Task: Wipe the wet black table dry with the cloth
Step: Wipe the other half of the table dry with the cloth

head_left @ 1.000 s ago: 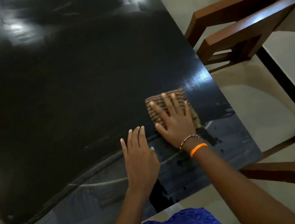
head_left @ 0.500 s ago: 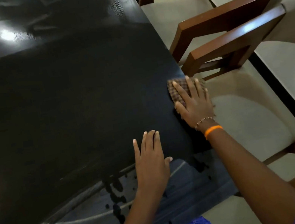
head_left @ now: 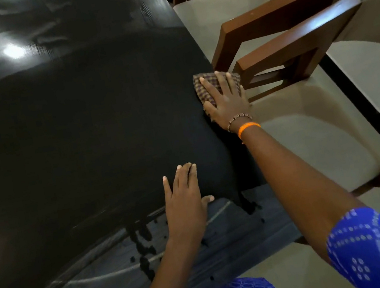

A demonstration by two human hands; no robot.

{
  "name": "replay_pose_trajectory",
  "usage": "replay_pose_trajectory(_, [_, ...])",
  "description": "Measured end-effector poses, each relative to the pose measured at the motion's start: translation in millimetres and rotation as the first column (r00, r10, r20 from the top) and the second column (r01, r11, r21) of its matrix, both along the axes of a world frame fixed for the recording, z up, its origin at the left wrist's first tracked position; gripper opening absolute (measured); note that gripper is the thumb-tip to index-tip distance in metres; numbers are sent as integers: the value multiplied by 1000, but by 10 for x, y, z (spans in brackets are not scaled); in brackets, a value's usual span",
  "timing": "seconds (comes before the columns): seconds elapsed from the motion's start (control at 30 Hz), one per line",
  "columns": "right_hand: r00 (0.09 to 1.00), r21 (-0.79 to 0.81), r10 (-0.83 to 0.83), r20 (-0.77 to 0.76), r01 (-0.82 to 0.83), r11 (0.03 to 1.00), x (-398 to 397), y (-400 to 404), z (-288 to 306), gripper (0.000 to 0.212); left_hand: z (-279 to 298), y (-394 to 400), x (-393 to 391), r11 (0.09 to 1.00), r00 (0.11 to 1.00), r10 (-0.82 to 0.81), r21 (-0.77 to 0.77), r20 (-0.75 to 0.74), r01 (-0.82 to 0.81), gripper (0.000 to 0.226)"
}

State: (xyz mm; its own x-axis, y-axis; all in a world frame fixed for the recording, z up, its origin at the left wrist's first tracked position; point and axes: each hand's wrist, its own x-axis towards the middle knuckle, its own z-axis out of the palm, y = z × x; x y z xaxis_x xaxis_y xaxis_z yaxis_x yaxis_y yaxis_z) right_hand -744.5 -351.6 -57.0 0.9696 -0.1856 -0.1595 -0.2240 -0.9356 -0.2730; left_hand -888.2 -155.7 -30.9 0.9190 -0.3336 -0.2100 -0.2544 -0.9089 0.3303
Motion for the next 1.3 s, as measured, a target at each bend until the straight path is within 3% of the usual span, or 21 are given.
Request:
replay_pose_trajectory(0.2, [998,61,-47,37,45,997,-1490,-86,117,65,-21,65,-53,996,1000,-25,-81,8,25,70])
replay_pose_trajectory(0.3, [997,-1,-71,34,71,997,-2071,-63,140,69,-32,151,-209,991,999,-46,-123,4,47,66])
replay_pose_trajectory(0.47, [997,-129,-74,-37,69,989,-2002,111,97,67,-26,414,-539,987,999,-34,-158,9,34,62])
replay_pose_trajectory(0.63, [998,-113,-55,-17,53,992,-1563,547,67,66,51,860,-771,973,996,82,-217,21,-75,60])
replay_pose_trajectory(0.87, [990,-87,143,16,-141,986,-1432,1998,18,65,73,1854,-1044,957,969,247,-154,-2,-245,61])
replay_pose_trajectory(1.03, [940,-71,341,22,-338,938,-1405,3342,-6,66,66,2730,-1335,895,900,435,-104,0,-433,59])
replay_pose_trajectory(1.2, [834,-11,551,24,-551,834,-1616,4679,-36,67,36,3518,-1659,808,810,586,-73,-1,-585,60])
replay_pose_trajectory(1.3, [699,-49,715,-6,-715,698,-1784,5289,-30,65,18,3870,-1836,746,750,661,-92,-25,-660,59])
